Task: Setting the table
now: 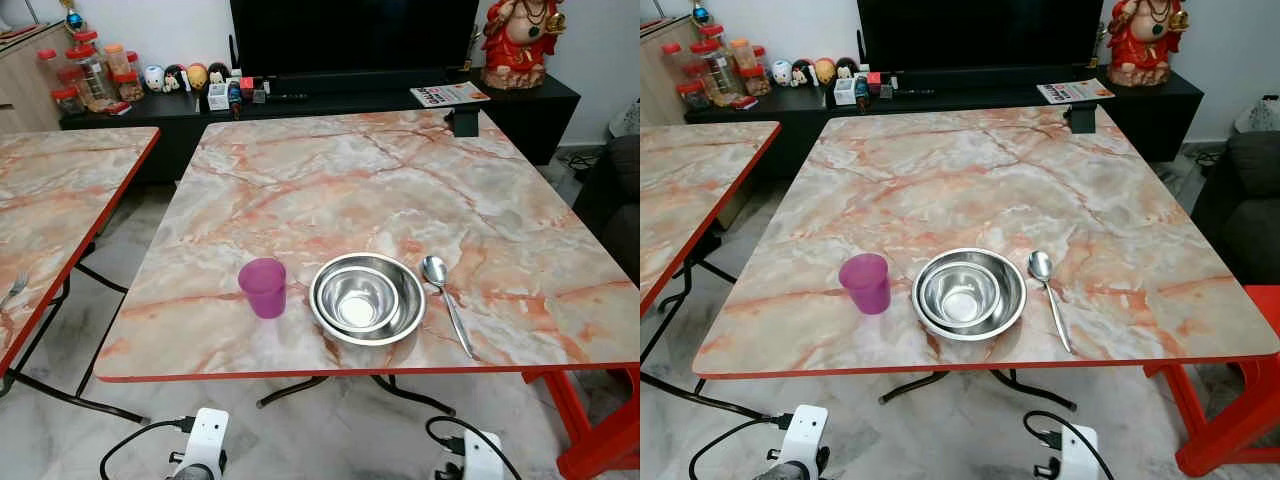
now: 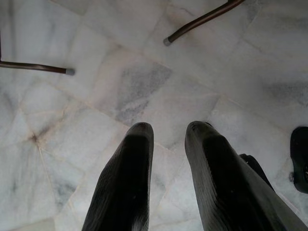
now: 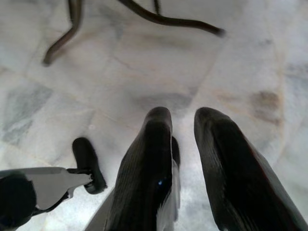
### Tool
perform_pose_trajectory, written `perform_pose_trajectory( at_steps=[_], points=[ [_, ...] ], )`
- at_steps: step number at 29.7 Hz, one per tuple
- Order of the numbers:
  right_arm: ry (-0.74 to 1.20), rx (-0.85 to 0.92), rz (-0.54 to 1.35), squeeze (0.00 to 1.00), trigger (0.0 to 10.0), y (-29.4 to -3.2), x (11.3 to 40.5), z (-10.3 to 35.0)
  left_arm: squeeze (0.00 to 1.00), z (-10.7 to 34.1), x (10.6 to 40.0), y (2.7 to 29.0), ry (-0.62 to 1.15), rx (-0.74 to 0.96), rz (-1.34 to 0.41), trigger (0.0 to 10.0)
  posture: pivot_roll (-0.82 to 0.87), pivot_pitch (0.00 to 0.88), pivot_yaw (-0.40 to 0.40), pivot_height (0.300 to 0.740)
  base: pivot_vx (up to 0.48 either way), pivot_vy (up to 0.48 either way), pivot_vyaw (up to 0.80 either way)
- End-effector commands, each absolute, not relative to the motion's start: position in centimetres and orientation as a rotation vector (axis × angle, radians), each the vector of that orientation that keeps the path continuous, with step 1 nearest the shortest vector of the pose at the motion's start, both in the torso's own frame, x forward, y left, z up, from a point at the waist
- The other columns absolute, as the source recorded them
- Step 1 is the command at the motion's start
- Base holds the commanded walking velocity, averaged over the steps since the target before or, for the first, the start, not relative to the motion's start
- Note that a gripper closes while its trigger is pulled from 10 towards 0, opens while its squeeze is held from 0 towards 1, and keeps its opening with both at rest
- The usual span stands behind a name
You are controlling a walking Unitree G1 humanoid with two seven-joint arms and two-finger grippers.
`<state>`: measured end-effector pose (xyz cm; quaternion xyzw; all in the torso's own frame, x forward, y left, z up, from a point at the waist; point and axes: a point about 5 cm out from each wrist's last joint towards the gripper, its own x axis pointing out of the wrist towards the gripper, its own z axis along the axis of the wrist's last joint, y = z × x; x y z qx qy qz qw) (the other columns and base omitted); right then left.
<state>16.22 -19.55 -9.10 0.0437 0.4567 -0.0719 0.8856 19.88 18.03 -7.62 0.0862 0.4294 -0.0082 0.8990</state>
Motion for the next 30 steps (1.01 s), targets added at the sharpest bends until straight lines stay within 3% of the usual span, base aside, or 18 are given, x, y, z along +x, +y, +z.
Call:
perform_pose_trajectory(
  at_steps=[1, 6, 30],
  points=[
    [0.952, 0.088, -0.135, 0.00, 10.0, -19.26, 16.14, -9.17, 0.00, -7.60, 19.92, 18.37, 0.898, 0.188, -0.019, 10.0, -0.09, 0.000, 0.058, 0.740, 0.000, 0.000, 0.00],
    [0.948, 0.105, -0.140, 0.00, 10.0, -19.21, 16.17, -9.16, 0.00, -7.59, 19.93, 18.43, 0.902, 0.192, -0.018, 10.0, -0.09, 0.000, 0.057, 0.740, 0.000, 0.000, 0.00],
    [0.953, 0.167, -0.212, 0.00, 10.0, -19.77, 15.59, -9.34, 0.00, -7.21, 20.56, 18.77, 0.884, 0.157, 0.006, 10.0, -0.08, 0.000, 0.069, 0.740, 0.000, 0.328, 0.00]
  ],
)
